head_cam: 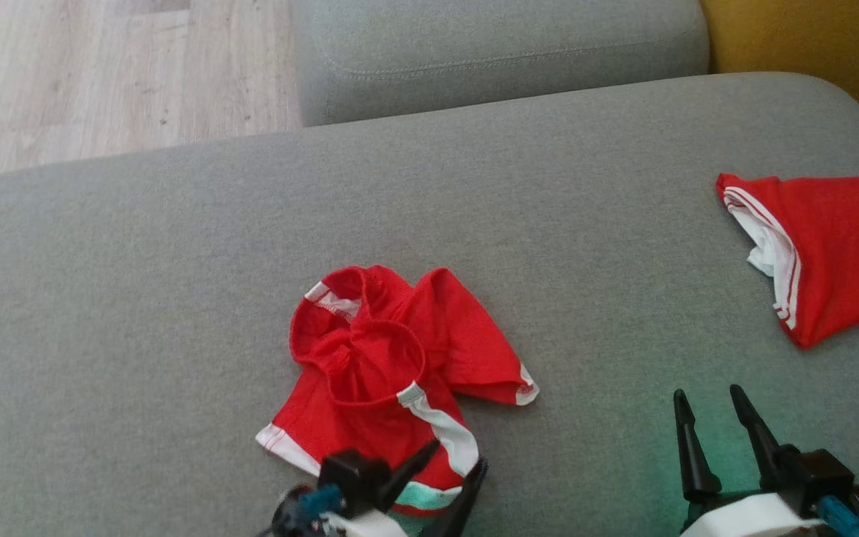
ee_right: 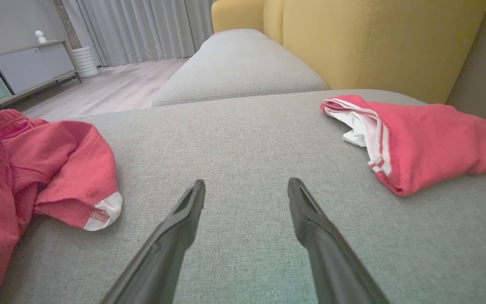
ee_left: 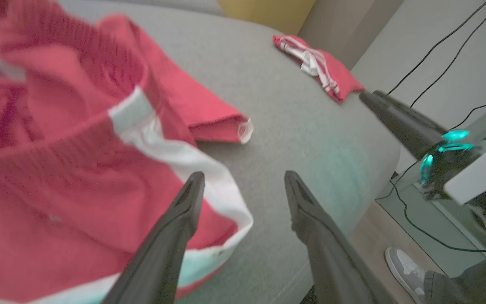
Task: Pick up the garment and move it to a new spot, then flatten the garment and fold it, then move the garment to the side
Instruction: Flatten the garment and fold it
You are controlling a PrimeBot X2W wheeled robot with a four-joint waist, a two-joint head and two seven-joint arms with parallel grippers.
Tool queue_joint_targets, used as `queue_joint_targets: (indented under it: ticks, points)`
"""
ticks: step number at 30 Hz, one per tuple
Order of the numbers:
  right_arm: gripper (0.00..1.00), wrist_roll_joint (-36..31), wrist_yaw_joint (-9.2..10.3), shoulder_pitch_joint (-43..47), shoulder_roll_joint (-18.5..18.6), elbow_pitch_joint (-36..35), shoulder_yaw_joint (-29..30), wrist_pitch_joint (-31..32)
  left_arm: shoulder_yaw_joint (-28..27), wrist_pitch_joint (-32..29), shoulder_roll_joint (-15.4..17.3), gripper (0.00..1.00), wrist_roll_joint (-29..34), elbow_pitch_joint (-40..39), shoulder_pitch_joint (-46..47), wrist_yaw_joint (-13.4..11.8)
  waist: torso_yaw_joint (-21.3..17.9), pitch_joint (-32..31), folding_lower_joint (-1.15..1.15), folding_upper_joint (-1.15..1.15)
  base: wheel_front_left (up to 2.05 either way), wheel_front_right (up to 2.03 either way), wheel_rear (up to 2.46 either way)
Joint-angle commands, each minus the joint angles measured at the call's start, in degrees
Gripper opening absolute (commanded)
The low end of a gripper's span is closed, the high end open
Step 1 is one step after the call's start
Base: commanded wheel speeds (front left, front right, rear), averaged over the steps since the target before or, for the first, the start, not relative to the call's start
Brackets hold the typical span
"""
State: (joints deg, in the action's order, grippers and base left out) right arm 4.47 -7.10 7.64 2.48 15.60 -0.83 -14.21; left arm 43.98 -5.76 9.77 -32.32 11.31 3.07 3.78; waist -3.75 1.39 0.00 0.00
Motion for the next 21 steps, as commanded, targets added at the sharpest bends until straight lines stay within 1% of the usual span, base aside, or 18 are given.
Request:
queue_joint_targets:
  ticks: [1,3,5,6,7,8,10,15,18,20,21]
  points:
    - [1.0,0.2,-0.39,-1.4,0.4,-1.4,-1.1,-0.8,-2.1,-1.1,1.2,1.0,0.0,-4.7,1.8,-0.5,-0.2,-0.2,0.0,0.0,0.0,0.0,0.0]
    - [1.0,0.3,-0.39,-1.4,0.4,-1.3,-1.3,-0.8,-2.8,-4.6,3.1,1.0,-0.5,-11.7,2.0,-1.6,-0.5,-0.4,0.0,0.0,0.0,0.0,0.0]
    - [1.0,0.6,-0.39,-1.6,0.4,-1.5,-1.3,-0.8,-4.5,-7.1,4.4,1.0,-1.2,-17.4,2.5,-3.4,-0.8,-0.4,0.0,0.0,0.0,0.0,0.0]
    - [1.0,0.8,-0.39,-1.7,0.4,-1.5,-1.3,-0.8,-5.7,-8.0,4.5,1.0,-2.0,-18.8,2.6,-4.4,-0.9,-0.4,0.0,0.0,0.0,0.0,0.0]
    - [1.0,0.9,-0.39,-1.8,0.4,-1.5,-1.5,-0.8,-6.4,-8.9,5.5,1.0,-1.1,-19.2,3.4,-5.4,-1.1,-0.4,0.0,0.0,0.0,0.0,0.0]
    - [1.0,1.0,-0.39,-1.9,0.4,-1.5,-1.7,-0.8,-6.7,-9.7,6.7,1.0,0.4,-18.7,4.4,-6.2,-1.3,-0.3,0.0,0.0,0.0,0.0,0.0]
    - [1.0,1.2,-0.39,-2.3,0.4,-1.3,-2.3,-0.8,-7.1,-10.4,6.6,1.0,0.6,-16.7,5.4,-6.7,-1.9,0.0,0.0,0.0,0.0,0.0,0.0]
    - [1.0,1.5,-0.39,-2.8,0.4,-1.1,-2.5,-0.8,-6.7,-10.6,6.4,1.0,2.0,-9.6,8.1,-6.7,-3.5,0.8,0.0,0.0,0.0,0.0,0.0]
    - [1.0,1.6,-0.39,-2.9,0.4,-1.0,-2.4,-0.8,-6.0,-10.8,6.1,1.0,2.0,-6.1,9.1,-5.9,-4.4,1.2,0.0,0.0,0.0,0.0,0.0]
    - [1.0,1.6,-0.39,-2.9,0.4,-0.9,-2.3,-0.8,-5.9,-10.8,5.9,0.73,1.8,-4.7,9.4,-5.8,-4.9,1.5,0.0,0.0,0.0,0.0,0.0]
    - [1.0,1.7,-0.39,-2.9,0.4,-0.9,-2.2,-0.8,-5.7,-10.9,5.9,0.44,1.8,-4.1,9.5,-5.6,-5.1,1.5,0.0,0.0,0.0,0.0,0.0]
